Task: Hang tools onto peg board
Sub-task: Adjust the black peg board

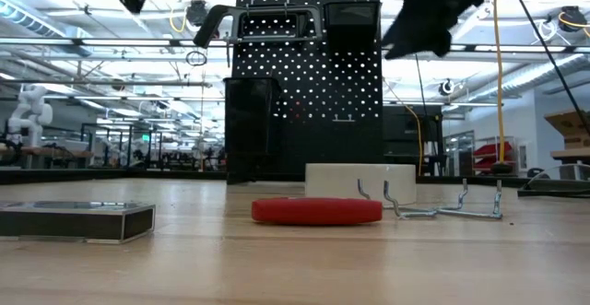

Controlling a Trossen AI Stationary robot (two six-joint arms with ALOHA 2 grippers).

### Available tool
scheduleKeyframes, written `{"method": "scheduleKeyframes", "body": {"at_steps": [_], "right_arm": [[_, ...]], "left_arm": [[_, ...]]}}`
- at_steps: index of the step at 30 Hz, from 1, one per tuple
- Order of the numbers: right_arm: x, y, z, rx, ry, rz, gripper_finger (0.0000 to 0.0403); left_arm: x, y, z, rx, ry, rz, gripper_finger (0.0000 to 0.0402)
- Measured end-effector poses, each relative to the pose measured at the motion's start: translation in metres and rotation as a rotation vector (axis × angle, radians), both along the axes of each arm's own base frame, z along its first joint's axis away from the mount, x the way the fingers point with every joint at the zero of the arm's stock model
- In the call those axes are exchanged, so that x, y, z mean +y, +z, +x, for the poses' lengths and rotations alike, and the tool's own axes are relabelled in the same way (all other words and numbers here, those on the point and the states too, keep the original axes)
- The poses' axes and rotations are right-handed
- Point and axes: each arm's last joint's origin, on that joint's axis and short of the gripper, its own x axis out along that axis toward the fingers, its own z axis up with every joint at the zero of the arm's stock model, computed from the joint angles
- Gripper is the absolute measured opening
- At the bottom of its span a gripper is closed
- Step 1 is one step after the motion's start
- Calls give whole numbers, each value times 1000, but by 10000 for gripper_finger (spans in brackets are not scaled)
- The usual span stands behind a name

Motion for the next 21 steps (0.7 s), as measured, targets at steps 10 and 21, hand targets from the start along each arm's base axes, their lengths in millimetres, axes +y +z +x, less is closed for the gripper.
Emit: {"method": "scheduleKeyframes", "body": {"at_steps": [10, 21], "right_arm": [[-12, -27, 8, 122, -272, -98, 132], [-21, -71, 1, 79, -290, -118, 2]], "left_arm": [[2, -45, 11, 8, -16, -17, 178], [0, -44, 12, -12, -37, -3, 178]]}}
